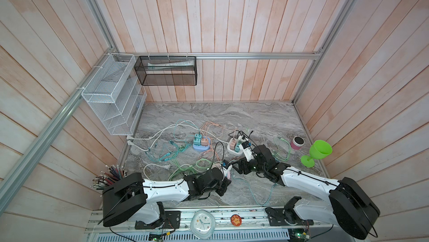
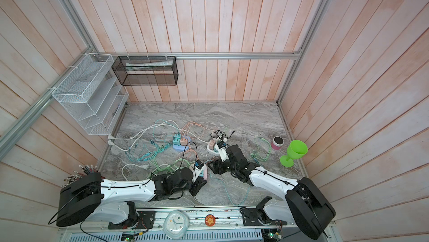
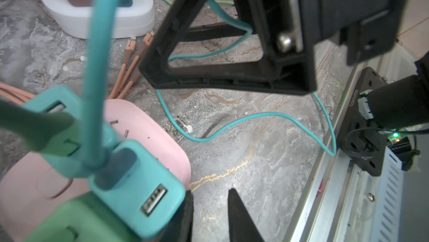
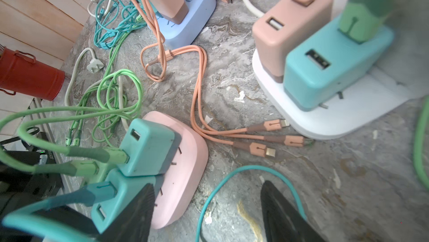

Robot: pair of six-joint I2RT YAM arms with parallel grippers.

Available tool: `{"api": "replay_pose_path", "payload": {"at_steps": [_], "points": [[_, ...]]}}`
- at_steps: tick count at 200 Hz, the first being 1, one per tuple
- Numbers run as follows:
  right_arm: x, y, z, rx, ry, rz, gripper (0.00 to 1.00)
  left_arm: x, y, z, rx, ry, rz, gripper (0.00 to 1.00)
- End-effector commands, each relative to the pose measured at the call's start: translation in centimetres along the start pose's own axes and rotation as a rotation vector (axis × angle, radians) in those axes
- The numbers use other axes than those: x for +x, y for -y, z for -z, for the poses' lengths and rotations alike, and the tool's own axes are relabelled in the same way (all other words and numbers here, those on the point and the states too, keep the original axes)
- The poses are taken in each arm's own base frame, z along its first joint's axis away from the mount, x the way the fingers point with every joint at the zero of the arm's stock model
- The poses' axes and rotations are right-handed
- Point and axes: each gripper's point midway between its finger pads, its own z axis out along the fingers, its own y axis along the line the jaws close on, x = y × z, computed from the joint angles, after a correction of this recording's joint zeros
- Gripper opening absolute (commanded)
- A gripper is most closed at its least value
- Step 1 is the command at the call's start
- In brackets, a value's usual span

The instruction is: Pull the plug off the socket

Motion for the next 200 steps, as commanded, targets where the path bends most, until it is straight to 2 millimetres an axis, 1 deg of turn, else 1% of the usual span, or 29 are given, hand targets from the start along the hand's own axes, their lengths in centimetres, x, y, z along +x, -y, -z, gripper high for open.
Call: {"api": "replay_pose_path", "payload": {"at_steps": [1,14,35,76,87,102,109,115,120,135,142,159,182,200], "points": [[-0.1,-0.8,0.2,-0.052,-0.044,0.027,0.7,-1.4,0.5,0.2,0.016,0.03,-0.033,0.28],[0.4,-1.1,0.2,-0.073,-0.054,0.01,0.7,-1.2,0.3,0.8,0.012,0.028,-0.028,0.29],[1.2,-0.9,0.3,-0.07,-0.048,-0.012,0.71,-0.4,-0.2,2.0,0.001,0.016,-0.006,0.29],[2.1,-0.9,0.5,-0.051,-0.05,-0.027,0.74,0.5,-1.6,4.9,-0.037,0.044,0.057,0.37],[2.1,-1.0,0.4,-0.053,-0.051,-0.033,0.75,1.1,-2.3,5.3,-0.066,0.045,0.073,0.38],[2.3,-1.5,0.2,-0.067,-0.061,-0.035,0.77,1.9,-4.0,5.9,-0.152,0.036,0.102,0.4],[2.4,-1.7,0.1,-0.072,-0.07,-0.032,0.86,2.1,-4.5,6.1,-0.176,0.033,0.101,0.43],[2.4,-2.0,-0.1,-0.076,-0.076,-0.029,0.96,2.0,-4.8,6.2,-0.191,0.037,0.101,0.47],[2.5,-2.2,-0.2,-0.079,-0.084,-0.025,0.98,1.9,-5.0,6.3,-0.205,0.04,0.101,0.51],[2.5,-2.7,-0.5,-0.098,-0.09,-0.022,0.98,1.5,-5.4,6.3,-0.215,0.048,0.084,0.62],[2.4,-2.9,-0.6,-0.11,-0.087,-0.027,0.98,1.4,-5.5,6.1,-0.209,0.047,0.069,0.65],[2.4,-3.1,-0.8,-0.12,-0.096,-0.031,0.98,1.3,-5.4,5.5,-0.189,0.041,0.018,0.66],[2.4,-3.0,-1.4,-0.111,-0.134,-0.014,0.94,0.9,-4.7,4.4,-0.14,0.013,-0.053,0.66],[2.2,-3.1,-1.6,-0.115,-0.143,-0.003,0.93,0.9,-4.6,3.5,-0.137,-0.014,-0.11,0.66]]}}
